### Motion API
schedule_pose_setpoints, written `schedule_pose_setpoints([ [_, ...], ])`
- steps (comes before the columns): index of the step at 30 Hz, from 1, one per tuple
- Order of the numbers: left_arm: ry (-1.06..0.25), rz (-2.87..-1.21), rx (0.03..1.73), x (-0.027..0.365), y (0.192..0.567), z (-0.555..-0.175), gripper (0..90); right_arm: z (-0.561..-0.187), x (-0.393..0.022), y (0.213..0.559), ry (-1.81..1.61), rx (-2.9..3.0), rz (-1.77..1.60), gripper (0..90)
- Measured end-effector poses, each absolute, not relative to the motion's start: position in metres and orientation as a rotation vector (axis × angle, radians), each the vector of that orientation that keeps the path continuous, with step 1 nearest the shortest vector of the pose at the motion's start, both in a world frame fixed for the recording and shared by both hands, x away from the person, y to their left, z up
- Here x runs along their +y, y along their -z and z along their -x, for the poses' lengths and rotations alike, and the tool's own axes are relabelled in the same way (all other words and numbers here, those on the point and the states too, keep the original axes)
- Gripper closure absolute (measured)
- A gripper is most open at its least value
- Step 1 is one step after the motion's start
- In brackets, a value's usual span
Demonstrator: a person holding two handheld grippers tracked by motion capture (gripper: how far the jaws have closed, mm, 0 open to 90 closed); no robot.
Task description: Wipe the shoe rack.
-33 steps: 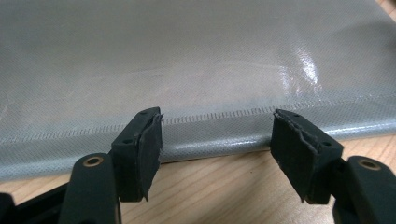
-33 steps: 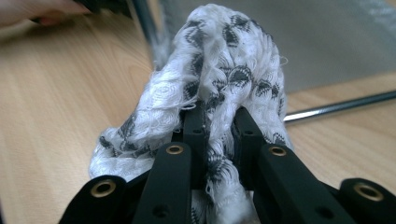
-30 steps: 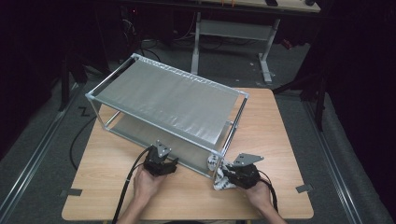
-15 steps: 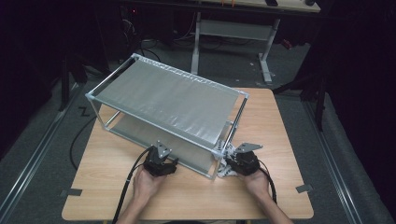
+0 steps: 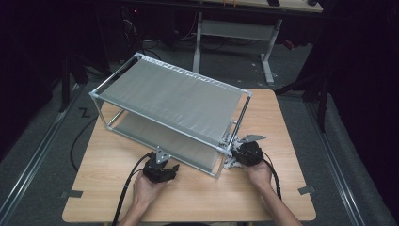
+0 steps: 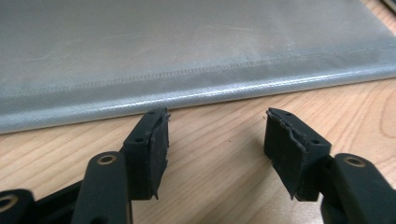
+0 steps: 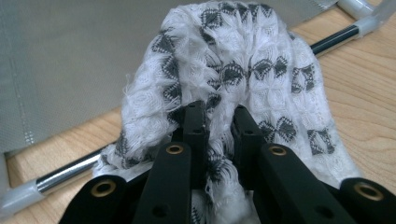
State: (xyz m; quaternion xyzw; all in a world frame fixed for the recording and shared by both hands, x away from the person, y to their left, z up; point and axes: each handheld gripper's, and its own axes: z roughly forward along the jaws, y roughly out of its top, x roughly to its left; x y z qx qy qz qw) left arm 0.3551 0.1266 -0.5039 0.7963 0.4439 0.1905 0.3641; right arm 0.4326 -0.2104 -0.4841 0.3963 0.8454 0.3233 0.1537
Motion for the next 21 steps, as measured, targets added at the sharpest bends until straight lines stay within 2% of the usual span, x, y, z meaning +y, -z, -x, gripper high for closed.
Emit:
schedule_pose_setpoints([
  [11, -0.51, -1.97, 1.107, 0.116, 0.49, -0.358, 35.8, -0.434, -0.208, 0.486, -0.89, 2.434, -1.12, 80.0],
  [21, -0.46, -1.965, 1.178, 0.104, 0.495, -0.383, 35.1, -0.426, -0.205, 0.487, -0.873, 2.454, -1.085, 80.5],
])
